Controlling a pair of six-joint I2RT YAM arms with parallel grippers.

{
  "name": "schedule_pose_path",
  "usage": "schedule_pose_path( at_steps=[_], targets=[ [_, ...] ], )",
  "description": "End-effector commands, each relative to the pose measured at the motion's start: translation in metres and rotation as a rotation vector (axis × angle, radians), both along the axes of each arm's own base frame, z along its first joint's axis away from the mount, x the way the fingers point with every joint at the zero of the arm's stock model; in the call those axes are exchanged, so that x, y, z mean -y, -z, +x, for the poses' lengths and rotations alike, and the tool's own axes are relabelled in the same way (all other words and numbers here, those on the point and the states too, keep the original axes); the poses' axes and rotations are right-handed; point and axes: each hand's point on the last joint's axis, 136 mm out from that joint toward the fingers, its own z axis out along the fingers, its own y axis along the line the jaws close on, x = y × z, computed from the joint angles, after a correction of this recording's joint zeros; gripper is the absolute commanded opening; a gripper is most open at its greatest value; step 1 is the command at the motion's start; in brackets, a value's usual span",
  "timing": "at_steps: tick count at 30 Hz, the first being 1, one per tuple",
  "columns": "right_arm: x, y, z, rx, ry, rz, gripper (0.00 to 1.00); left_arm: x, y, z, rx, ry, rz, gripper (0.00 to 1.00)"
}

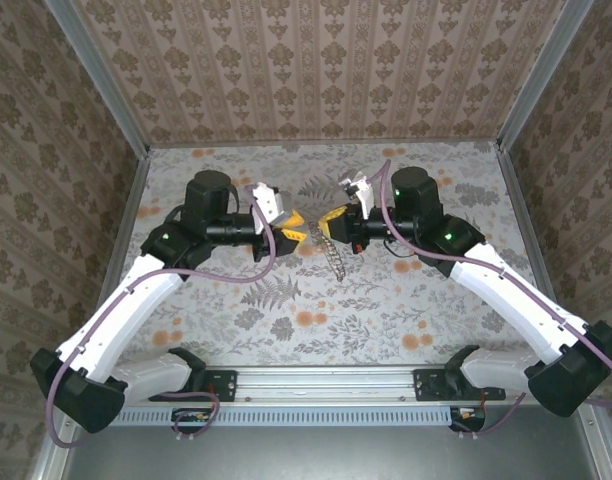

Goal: Put the keys on the keyring

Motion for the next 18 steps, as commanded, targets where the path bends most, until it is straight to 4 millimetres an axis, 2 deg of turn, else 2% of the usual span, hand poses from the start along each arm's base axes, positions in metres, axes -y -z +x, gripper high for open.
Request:
schedule_pose_path(
  at_steps=[1,11,18],
  targets=[
    [-0.001,-0.023,-0.01,0.058,-0.043,0.059,0.0,0.002,0.0,0.002,0.014,0.004,0.008,0.39],
    [-0.002,-0.029,-0.015,0.069,-0.067,0.073,0.0,0.01,-0.003,0.003,0.064,0.018,0.026,0.43],
    [-0.003,-0.031,-0.015,0.071,-0.072,0.074,0.0,0.019,-0.002,0.005,0.071,0.038,0.037,0.36]
  ],
)
